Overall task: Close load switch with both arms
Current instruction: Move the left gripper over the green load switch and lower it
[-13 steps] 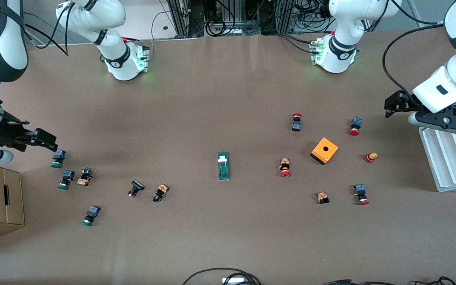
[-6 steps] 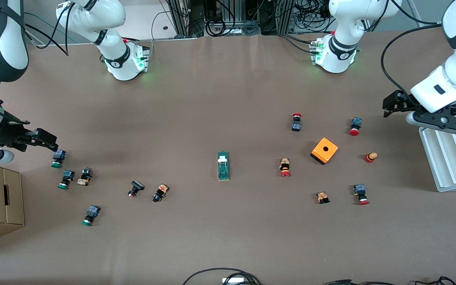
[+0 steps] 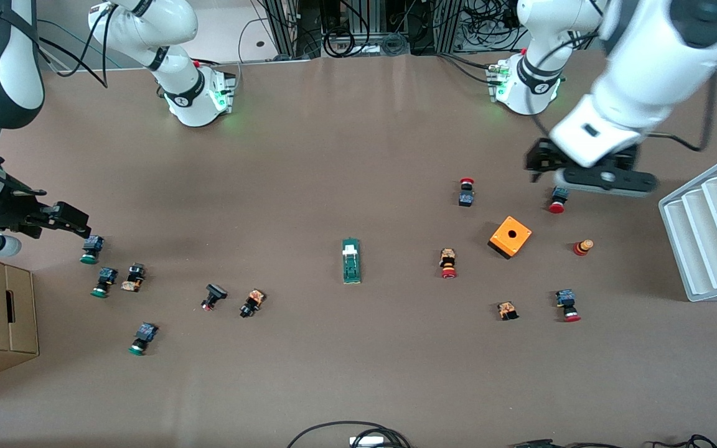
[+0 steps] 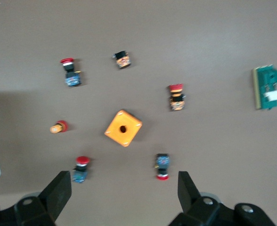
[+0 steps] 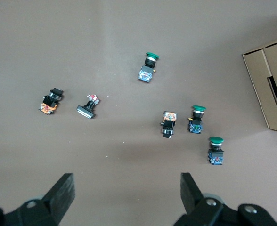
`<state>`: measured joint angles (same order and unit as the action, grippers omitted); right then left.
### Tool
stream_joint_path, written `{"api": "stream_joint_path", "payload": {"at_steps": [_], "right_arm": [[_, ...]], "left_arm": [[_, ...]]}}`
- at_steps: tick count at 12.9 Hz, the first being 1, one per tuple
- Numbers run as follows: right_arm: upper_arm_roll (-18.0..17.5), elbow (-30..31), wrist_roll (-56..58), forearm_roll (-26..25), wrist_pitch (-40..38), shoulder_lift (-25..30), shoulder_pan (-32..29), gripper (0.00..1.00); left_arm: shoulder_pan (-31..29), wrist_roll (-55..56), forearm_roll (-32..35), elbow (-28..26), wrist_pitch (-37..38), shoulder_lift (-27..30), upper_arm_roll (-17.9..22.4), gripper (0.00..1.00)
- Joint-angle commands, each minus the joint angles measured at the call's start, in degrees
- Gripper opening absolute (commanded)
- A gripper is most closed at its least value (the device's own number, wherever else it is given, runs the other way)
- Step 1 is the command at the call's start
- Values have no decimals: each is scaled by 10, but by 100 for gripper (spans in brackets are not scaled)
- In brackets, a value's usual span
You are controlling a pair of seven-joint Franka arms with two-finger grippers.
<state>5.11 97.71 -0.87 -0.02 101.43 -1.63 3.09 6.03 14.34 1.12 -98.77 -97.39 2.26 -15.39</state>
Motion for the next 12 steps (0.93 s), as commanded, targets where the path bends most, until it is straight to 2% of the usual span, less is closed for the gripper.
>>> {"api": "stream_joint_path", "payload": {"at_steps": [1,5,7,9,12], "right_arm": [[0,-2,4,-9,4,-1,-1,100],[0,-2,3,-11,0,-6,1,100],[0,-2,3,-13,0,-9,1,100],[0,-2,3,-14,0,-11,1,100],[-1,-2,5,-9,0,-14,0,100]], "left_arm": [[-2,117,4,2,-40,-17,-50,100],[1,271,19,0,-99,-42,-110,100],[27,355,76,0,-139,-71,-129,100],[83,490,145,0,-189,-108,-129,100],[167,688,305,2,-220,-179,-129,100]]}}
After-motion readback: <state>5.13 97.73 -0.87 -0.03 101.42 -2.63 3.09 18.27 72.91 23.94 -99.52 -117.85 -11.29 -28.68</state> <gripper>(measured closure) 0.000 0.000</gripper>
